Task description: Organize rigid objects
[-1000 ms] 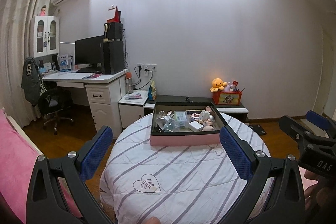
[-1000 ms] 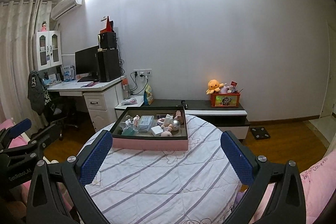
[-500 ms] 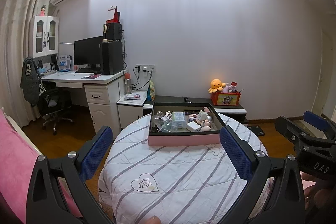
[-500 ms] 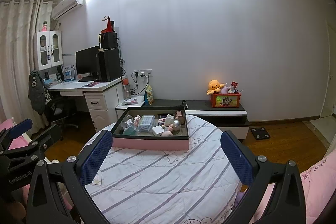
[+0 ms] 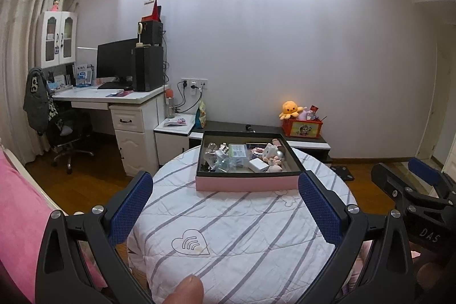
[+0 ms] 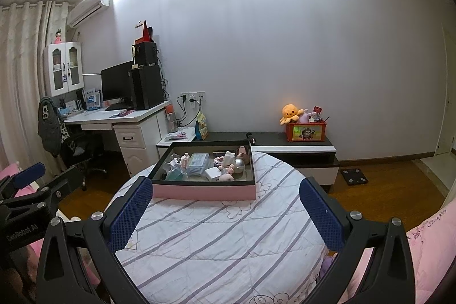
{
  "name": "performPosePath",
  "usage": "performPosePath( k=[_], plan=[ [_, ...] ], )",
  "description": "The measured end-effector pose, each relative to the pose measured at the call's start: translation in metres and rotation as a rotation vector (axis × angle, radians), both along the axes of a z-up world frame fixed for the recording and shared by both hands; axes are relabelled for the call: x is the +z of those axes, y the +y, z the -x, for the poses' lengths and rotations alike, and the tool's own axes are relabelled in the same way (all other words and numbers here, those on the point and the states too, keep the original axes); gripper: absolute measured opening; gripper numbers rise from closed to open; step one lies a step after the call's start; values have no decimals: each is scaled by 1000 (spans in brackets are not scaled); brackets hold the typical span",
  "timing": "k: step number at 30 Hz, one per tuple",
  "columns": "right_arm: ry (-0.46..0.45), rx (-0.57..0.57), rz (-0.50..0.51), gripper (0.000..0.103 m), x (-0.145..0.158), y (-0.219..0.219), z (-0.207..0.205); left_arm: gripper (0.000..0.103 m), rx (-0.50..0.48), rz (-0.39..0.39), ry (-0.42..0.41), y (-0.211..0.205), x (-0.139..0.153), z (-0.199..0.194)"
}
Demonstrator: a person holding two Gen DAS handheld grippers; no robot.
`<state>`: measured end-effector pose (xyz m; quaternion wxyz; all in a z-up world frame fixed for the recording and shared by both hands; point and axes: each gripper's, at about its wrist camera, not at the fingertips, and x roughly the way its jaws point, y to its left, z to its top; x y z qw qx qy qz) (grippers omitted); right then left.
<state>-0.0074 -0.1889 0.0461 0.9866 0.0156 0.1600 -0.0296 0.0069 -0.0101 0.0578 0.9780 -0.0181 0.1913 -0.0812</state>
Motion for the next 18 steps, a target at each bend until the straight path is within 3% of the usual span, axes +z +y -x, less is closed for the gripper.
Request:
performPosePath(
  k=[8,18],
  plan=[
    [6,-5,-5,103,-4,0,0,103,25,-40,-12,-3,-3,-1],
    [15,-8,-8,103,-7,0,-3,103,14,-26,-35,-2,-5,4]
  ],
)
